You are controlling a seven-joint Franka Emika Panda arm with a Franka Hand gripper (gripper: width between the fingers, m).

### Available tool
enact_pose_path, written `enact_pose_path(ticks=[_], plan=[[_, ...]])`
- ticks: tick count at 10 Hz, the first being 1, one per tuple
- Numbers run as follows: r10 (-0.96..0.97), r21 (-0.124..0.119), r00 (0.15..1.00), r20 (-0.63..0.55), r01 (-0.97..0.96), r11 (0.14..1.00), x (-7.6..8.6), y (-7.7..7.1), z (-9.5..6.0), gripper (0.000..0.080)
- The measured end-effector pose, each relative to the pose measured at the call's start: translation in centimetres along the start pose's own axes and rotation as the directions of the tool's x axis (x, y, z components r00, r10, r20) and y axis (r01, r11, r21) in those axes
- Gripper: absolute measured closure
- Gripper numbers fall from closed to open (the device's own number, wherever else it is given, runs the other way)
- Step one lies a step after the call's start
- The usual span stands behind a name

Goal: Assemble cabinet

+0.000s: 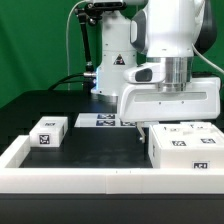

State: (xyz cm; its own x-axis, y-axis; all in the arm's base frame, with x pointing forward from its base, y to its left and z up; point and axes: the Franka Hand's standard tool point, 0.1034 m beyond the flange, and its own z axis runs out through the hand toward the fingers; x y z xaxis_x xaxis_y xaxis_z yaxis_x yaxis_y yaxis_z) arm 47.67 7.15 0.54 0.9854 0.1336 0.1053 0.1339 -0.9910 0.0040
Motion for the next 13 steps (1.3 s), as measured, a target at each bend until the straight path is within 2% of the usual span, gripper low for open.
enact_pose_path(ticks=[2, 6, 7, 8, 10, 13], plan=[[-0.008, 0.001, 1.0, -0.011, 0.009, 1.0, 0.0, -0.5, 0.1, 0.0002], [-0.026, 0.004, 0.999, -0.033, 0.026, 1.0, 1.8, -0.7, 0.1, 0.0002], [-0.026, 0.004, 0.999, -0.035, 0.026, 1.0, 1.9, -0.7, 0.1, 0.0116], [-0.028, 0.005, 0.999, -0.034, 0.028, 1.0, 1.9, -0.8, 0.1, 0.0311], [-0.03, 0.005, 0.999, -0.032, 0.031, 1.0, 1.7, -0.9, 0.2, 0.0585], [-0.038, 0.004, 0.998, -0.042, 0.038, 0.999, 1.8, -0.8, 0.2, 0.0608]])
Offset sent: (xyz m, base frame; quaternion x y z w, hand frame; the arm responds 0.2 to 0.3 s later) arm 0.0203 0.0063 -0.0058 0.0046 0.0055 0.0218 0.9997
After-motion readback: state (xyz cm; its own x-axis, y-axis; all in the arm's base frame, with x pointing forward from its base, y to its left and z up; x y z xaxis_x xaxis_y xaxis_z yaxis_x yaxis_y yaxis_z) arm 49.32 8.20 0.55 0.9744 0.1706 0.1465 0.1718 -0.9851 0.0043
